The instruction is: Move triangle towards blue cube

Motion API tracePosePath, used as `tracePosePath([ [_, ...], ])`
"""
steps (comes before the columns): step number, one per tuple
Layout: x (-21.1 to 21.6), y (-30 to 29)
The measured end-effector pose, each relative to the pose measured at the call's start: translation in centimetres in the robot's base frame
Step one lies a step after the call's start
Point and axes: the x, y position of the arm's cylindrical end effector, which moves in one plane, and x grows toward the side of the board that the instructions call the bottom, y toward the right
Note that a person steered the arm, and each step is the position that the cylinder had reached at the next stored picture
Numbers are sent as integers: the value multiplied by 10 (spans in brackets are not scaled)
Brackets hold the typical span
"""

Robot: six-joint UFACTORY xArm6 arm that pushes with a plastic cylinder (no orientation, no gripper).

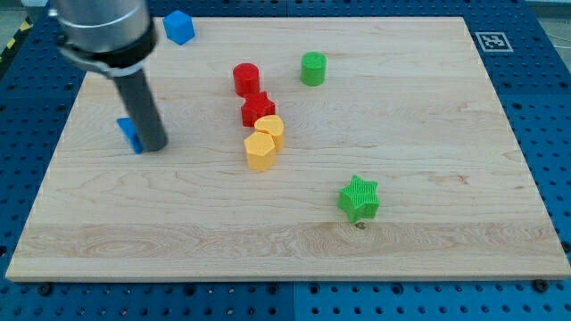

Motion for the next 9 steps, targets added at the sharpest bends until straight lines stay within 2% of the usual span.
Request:
tracePosePath([
  [1, 30, -45],
  [3, 63, -96],
  [4, 63, -97],
  [7, 63, -26],
  [8, 60, -19],
  [9, 41, -19],
])
